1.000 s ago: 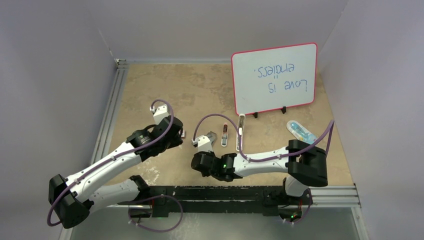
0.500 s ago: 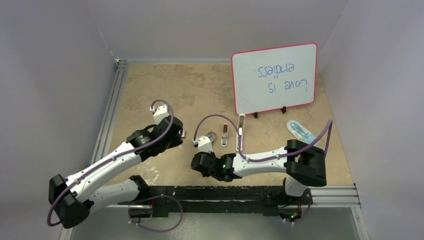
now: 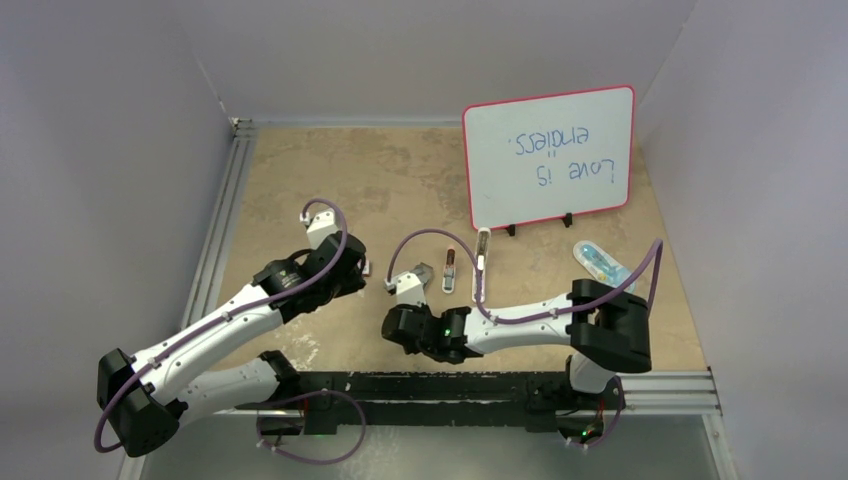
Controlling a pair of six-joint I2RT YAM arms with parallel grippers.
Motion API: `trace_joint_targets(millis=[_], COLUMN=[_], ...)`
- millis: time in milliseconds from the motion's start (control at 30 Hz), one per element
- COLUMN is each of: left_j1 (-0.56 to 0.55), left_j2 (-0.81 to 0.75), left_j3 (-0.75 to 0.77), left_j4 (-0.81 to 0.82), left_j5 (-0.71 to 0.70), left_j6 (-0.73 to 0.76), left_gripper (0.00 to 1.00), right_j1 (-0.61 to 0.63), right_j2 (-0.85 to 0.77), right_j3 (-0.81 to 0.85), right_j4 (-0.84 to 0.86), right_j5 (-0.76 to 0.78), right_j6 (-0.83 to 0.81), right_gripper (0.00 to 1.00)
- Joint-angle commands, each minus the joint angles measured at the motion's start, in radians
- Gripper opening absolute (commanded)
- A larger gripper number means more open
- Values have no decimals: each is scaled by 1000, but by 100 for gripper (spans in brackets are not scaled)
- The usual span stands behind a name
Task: Load the staples into the stapler
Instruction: Adjust the staple in the stapler.
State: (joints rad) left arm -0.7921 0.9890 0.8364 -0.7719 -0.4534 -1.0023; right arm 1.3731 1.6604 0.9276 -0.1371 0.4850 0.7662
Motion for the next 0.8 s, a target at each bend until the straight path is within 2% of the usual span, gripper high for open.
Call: trace_joint_targets(millis=[0,600,700,767], left_j1=[6,6,5,6], left_j2=[-11,-14,-21,-36], left_j3=[3,-15,-27,-52], left_j4=[23,27,6,-10], left_j5=[-5,23,52,80], left_j6=[7,-3,-28,-52], left_gripper=[26,26,27,30], right_j1=[-6,-17,-39,-67], right_j2=[-53,-34,-85,-125], right_j3=[32,50,85,82], right_j4=[-26,-36,-84,-106], right_j5=[46,52,96,97], right_j6=[2,17,53,84], right_gripper=[31,31,34,40])
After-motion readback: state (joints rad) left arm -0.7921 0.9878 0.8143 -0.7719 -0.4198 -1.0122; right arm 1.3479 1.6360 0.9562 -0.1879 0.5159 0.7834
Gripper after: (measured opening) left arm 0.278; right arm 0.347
